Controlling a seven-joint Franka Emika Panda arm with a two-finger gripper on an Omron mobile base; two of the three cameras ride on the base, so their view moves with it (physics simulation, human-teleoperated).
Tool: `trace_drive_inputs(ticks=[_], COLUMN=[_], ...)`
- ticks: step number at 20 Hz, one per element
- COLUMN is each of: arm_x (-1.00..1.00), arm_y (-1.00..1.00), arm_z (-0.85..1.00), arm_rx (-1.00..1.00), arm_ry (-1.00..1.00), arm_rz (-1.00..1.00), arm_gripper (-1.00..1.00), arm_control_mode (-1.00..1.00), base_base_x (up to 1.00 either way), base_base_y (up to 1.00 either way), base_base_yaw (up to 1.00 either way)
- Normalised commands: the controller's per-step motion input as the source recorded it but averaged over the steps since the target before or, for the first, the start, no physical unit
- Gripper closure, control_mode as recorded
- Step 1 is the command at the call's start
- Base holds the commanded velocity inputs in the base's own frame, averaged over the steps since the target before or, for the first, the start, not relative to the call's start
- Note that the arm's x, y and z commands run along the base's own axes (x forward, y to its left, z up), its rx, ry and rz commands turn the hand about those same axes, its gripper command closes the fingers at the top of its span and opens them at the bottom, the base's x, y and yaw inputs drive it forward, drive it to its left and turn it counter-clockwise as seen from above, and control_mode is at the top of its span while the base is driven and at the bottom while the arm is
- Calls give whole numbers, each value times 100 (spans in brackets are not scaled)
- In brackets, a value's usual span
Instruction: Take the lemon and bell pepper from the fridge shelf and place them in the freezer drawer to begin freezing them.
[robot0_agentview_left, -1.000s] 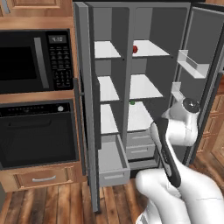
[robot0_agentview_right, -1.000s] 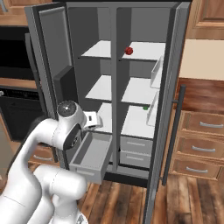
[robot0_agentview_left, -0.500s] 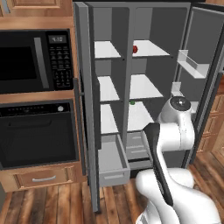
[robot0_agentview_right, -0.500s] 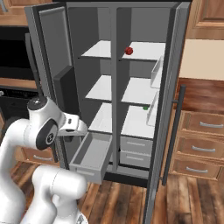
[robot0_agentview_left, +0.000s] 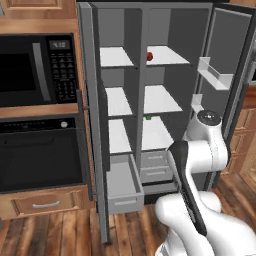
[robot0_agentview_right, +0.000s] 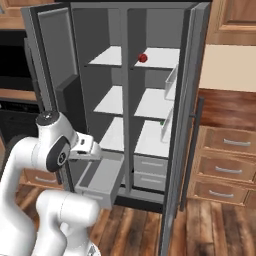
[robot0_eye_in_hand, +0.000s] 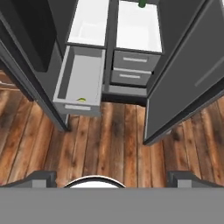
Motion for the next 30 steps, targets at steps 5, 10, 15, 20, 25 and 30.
trace_drive_inputs(ticks=[5,10,15,20,25,30], arm_x=[0,0,0,0,0,0], arm_y=[0,0,0,0,0,0], arm_z=[0,0,0,0,0,0], arm_rx=[0,0,0,0,0,0], arm_ry=[0,0,0,0,0,0], arm_rz=[0,0,0,0,0,0], arm_gripper=[-100,-100,-100,-100,-100,-100], arm_control_mode=[100,100,100,100,100,100], base_base_x=[36,61,39,51,50,30], base_base_y=[-39,-28,-43,-26,-18,-22], base_base_yaw=[11,18,13,1,0,0])
